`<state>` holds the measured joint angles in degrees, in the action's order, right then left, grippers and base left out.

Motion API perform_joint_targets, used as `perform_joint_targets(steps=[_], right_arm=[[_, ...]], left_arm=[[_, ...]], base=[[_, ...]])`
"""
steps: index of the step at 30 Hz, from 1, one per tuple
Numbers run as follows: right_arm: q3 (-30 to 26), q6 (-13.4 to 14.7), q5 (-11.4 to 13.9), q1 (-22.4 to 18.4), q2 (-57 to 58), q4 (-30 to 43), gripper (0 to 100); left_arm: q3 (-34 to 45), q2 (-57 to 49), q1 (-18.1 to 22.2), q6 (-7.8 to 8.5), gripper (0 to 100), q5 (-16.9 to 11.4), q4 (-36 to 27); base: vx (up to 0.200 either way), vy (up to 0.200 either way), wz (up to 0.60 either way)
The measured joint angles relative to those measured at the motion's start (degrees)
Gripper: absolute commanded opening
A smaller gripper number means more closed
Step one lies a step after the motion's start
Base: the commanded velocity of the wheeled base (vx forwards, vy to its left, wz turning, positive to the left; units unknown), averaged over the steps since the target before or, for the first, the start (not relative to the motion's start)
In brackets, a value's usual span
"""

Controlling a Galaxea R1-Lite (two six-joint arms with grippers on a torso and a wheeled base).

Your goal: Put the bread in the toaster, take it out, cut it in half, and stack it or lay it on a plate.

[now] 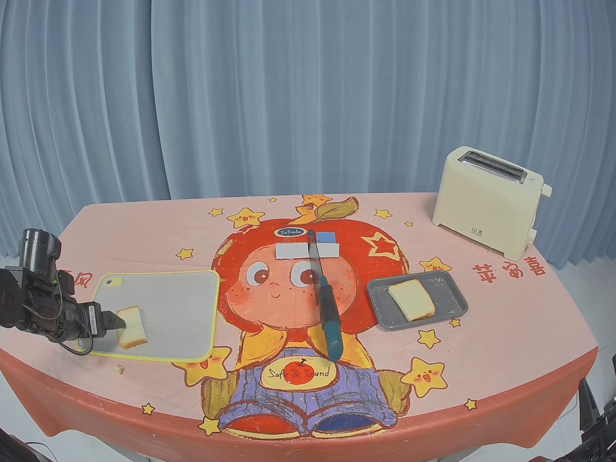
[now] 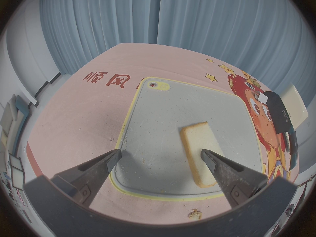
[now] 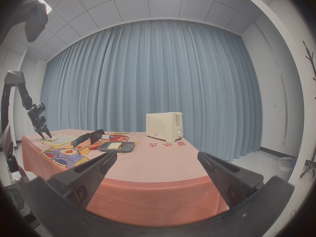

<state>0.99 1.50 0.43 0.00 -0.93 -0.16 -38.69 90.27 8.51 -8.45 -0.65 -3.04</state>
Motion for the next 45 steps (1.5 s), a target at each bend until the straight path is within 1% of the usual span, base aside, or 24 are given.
perform_joint_targets(steps=[4, 5, 12, 17, 29, 40, 45], right_arm=[[0.0, 0.0, 0.0, 0.0, 0.0, 0.0, 100], [0.0, 0.0, 0.0, 0.0, 0.0, 0.0, 100], [0.0, 0.0, 0.0, 0.0, 0.0, 0.0, 100], [0.0, 0.0, 0.0, 0.0, 0.0, 0.0, 100], [0.0, 0.0, 0.0, 0.0, 0.0, 0.0, 100], [0.0, 0.0, 0.0, 0.0, 0.0, 0.0, 100], [0.0, 0.0, 0.0, 0.0, 0.0, 0.0, 100]], left_arm=[[0.2, 0.2, 0.0, 0.05, 100, 0.0, 0.0], [0.2, 0.2, 0.1, 0.05, 0, 0.0, 0.0], [0.7, 0.3, 0.1, 0.27, 0, 0.2, -0.2], [0.9, 0.5, 0.0, 0.02, 0, 0.0, -0.2], [0.6, 0.5, 0.1, 0.02, 0, -0.4, -0.3], [1.0, -4.0, -0.2, 0.20, 0, -0.5, -0.7], [0.5, -6.1, -0.4, 0.00, 0, -0.9, -0.3]], base=[[0.000, 0.000, 0.00], [0.000, 0.000, 0.00], [0.000, 0.000, 0.00], [0.000, 0.000, 0.00], [0.000, 0.000, 0.00], [0.000, 0.000, 0.00], [0.000, 0.000, 0.00]])
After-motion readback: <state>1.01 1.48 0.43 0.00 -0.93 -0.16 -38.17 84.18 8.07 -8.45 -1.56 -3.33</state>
